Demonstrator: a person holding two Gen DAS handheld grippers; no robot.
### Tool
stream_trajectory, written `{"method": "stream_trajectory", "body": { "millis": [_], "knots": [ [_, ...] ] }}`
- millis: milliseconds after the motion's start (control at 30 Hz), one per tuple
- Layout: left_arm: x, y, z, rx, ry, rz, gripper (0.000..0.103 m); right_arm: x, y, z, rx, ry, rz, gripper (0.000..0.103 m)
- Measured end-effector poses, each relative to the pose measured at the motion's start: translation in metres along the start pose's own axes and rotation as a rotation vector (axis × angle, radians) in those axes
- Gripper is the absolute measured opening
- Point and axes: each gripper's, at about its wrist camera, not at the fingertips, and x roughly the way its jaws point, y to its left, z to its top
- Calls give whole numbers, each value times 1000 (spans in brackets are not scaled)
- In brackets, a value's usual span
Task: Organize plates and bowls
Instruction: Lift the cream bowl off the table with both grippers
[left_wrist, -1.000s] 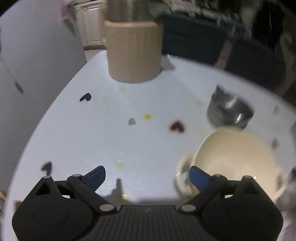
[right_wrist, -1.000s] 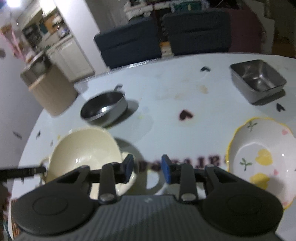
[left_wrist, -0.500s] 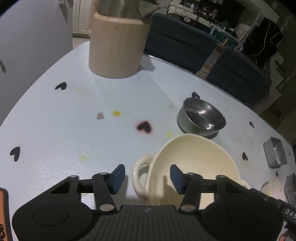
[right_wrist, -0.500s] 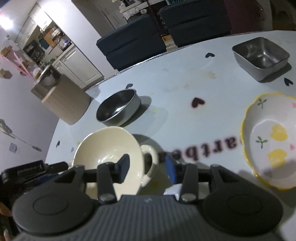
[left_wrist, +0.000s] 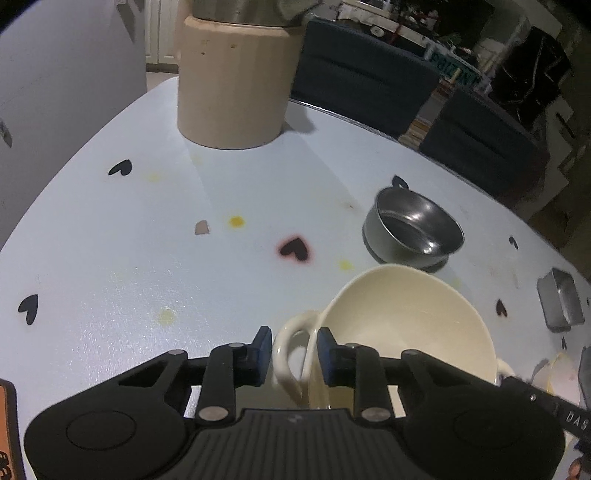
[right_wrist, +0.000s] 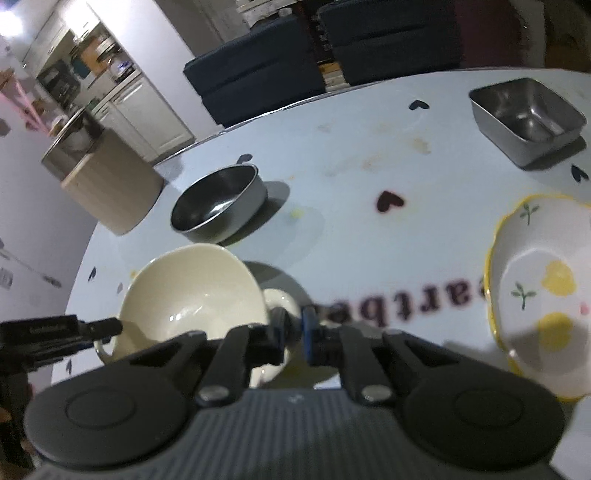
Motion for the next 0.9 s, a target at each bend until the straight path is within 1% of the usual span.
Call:
{"method": "stream_trajectory", "body": {
  "millis": [100, 200, 300, 333, 367, 400, 433, 567, 600, 667, 700, 900],
  "knots": [
    [1, -10, -3, 59, 6, 15, 27, -3, -1, 0, 8, 0, -15, 11],
    [1, -16, -4, 95, 16, 11, 27, -5, -5, 1, 23, -5, -20, 11],
    [3, -13, -4, 93, 22, 0, 27, -6, -11, 3, 18, 7, -1, 12],
    [4, -11, -4, 84, 24, -9, 27, -6, -13, 5, 13, 20, 25, 19],
    [5, -9, -4, 80, 27, -18, 27, -7, -15, 6, 4, 33, 54, 32],
    [6, -9, -4, 80, 30, -24, 27, -7, -16, 6, -5, 44, 89, 39],
    [7, -9, -3, 83, 33, -25, 27, -7, -14, 6, -10, 41, 98, 43],
    [8, -13, -2, 108, 43, -11, 28, -1, -3, 4, -27, 40, 50, 42],
    [9, -14, -3, 119, 45, -7, 28, 3, -2, 3, -26, 48, 39, 41],
    [10, -15, -2, 133, 48, -6, 29, 8, 0, 2, -27, 60, 12, 32],
    [11, -15, -2, 138, 50, -9, 29, 11, 0, 2, -24, 65, 5, 31],
    [17, -9, 0, 122, 66, -40, 30, 17, -3, 5, 21, 76, 15, 30]
  ]
}}
